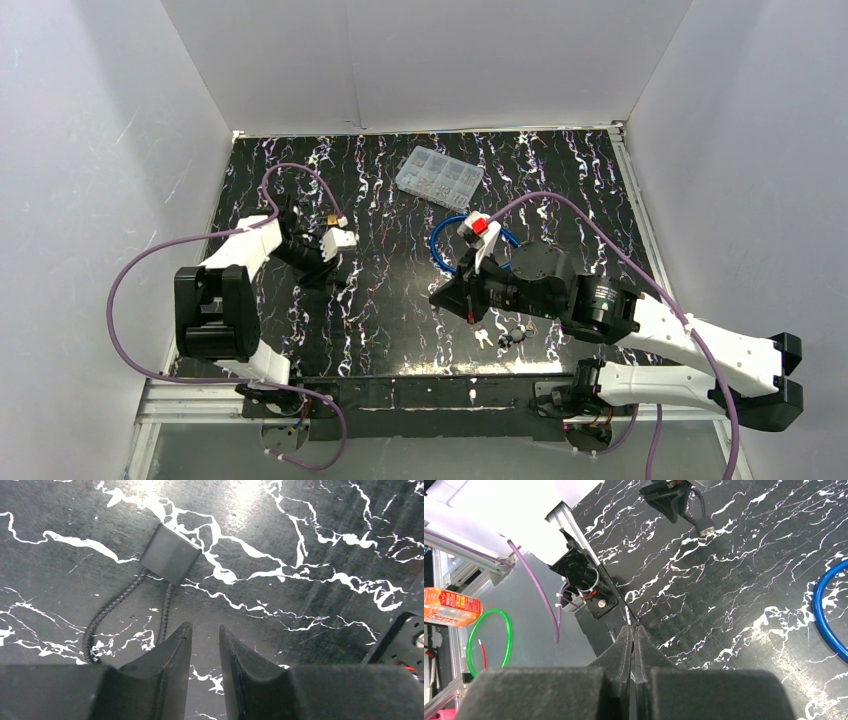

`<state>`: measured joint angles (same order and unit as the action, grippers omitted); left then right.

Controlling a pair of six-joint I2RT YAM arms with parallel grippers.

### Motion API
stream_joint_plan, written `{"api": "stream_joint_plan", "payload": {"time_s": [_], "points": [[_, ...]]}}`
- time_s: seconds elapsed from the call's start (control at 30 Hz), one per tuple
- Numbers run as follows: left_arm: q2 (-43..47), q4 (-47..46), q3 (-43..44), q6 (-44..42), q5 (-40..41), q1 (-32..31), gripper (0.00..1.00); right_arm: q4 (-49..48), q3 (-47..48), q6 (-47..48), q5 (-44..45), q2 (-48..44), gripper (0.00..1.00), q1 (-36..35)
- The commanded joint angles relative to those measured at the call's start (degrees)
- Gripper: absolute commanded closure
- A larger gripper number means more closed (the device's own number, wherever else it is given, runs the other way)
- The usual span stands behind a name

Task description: Unlock with the key

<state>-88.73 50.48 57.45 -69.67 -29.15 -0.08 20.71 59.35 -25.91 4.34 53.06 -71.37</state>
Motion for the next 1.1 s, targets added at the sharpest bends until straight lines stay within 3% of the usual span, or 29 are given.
{"api": "stream_joint_plan", "payload": {"time_s": [0.0, 0.27, 0.57, 0.9, 0.97, 1.07], "points": [[0.8, -3.3, -1.4, -0.6, -0.2, -0.1, 0.75, -0.6, 4.2, 0.9, 0.8, 0.7, 0.99, 0.0], [3.0, -7.2, -7.2, -0.4, 2.3, -4.6, 0.75, -0.7, 5.6, 1.1, 0.4, 2.4, 0.99, 0.1], [1.6, -8.7, -8.5, -3.2, 4.6, -5.1, 0.77, -1.7, 5.4, 0.2, 1.0, 1.4, 0.99, 0.2], [7.5, -1.1, -10.2, -8.3, -3.9, -5.8, 0.95, -1.5, 4.8, -0.1, 2.0, 0.9, 0.99, 0.2], [10.1, -0.6, -10.0, -7.1, -5.1, -5.9, 0.93, -1.7, 4.4, -0.1, 2.1, 0.8, 0.99, 0.3], [11.8, 0.1, -6.8, -3.6, -6.0, -4.8, 0.82, -2.4, 3.7, -0.2, 2.2, 0.5, 0.99, 0.2]]}}
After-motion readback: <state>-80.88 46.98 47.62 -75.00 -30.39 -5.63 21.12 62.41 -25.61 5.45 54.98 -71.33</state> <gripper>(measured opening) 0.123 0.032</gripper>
